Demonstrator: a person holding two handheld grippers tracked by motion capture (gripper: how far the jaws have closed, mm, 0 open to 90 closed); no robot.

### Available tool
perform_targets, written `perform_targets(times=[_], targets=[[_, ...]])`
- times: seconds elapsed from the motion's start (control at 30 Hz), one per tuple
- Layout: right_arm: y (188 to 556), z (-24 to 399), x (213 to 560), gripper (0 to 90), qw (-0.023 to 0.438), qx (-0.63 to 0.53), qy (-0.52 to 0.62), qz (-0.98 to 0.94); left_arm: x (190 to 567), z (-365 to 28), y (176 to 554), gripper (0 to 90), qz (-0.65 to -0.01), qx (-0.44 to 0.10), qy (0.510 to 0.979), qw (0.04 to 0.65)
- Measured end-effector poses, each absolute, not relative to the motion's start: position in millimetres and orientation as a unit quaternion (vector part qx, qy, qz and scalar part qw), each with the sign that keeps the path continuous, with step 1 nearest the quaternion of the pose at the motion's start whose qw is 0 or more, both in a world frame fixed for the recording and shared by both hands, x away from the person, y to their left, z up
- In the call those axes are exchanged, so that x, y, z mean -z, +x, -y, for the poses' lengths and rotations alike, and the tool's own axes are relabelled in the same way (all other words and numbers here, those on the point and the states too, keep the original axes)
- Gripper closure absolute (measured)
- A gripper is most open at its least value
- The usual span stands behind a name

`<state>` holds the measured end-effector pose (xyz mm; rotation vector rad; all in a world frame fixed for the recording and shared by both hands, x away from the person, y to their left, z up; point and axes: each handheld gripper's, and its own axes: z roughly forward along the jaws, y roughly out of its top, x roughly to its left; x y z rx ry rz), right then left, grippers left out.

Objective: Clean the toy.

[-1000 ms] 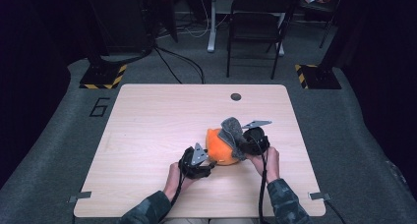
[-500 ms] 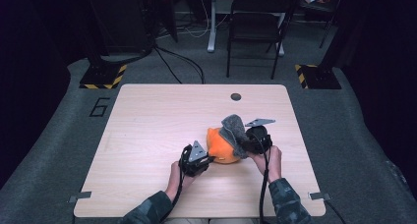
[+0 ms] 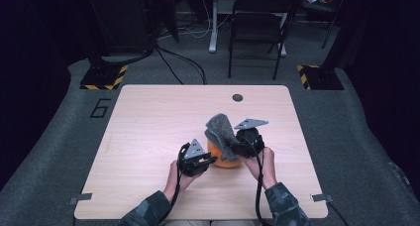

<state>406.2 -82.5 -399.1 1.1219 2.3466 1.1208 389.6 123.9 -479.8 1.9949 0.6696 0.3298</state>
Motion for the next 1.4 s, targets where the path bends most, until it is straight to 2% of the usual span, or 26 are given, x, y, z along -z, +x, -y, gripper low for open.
perform_targets(times=[0.13, 0.43, 0.93, 1.4], targets=[[408.2, 72.1, 414.0, 74.4, 0.170, -0.363, 0.389, -0.829, 483.2, -122.7, 390.3, 77.9, -0.277, -0.134, 0.825, 0.474], [413.1, 81.4, 418.5, 74.4, 0.177, -0.347, 0.395, -0.832, 484.7, -124.7, 392.2, 77.7, -0.283, -0.130, 0.825, 0.471], [424.7, 109.0, 429.4, 74.3, 0.168, -0.320, 0.432, -0.826, 485.9, -127.3, 394.2, 77.2, -0.289, -0.125, 0.824, 0.472], [443.7, 143.1, 462.1, 74.3, 0.151, -0.270, 0.492, -0.814, 486.7, -128.5, 394.9, 77.2, -0.294, -0.125, 0.821, 0.473]])
